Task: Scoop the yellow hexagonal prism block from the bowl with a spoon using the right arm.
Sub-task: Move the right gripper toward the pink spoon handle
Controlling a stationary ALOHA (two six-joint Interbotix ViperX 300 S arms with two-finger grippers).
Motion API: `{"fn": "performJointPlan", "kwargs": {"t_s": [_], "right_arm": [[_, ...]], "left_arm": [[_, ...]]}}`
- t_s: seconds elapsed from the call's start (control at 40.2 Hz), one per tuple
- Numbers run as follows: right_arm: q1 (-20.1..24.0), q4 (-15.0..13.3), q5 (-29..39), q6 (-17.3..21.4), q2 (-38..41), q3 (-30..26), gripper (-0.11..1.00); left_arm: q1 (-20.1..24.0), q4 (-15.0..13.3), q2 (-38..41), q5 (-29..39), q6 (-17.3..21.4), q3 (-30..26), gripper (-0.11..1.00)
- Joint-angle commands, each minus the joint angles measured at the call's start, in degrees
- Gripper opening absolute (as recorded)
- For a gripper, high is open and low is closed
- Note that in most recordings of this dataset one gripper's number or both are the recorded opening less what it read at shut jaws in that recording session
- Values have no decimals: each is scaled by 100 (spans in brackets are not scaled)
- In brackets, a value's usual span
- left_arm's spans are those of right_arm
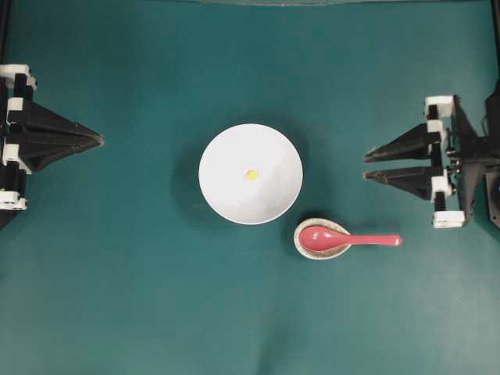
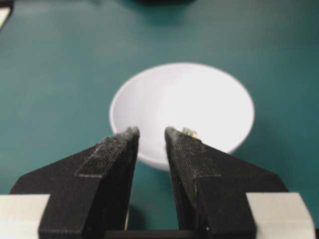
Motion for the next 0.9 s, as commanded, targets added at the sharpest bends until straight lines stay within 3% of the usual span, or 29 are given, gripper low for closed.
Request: {"fn": "performJointPlan", "kwargs": {"t_s": [0.0, 0.224, 0.597, 0.871], "right_arm": [[123, 18, -246, 9, 185, -9, 36], [431, 220, -650, 18, 439, 255, 36], [1222, 1002, -2145, 18, 896, 940, 37], [1644, 1380, -2566, 18, 1644, 888, 40]], "left_arm": [[0, 18, 44, -35, -9, -141, -1], [9, 18, 44, -35, -9, -141, -1], [9, 9, 114, -35, -9, -132, -1], [9, 18, 114, -35, -9, -123, -1]]}}
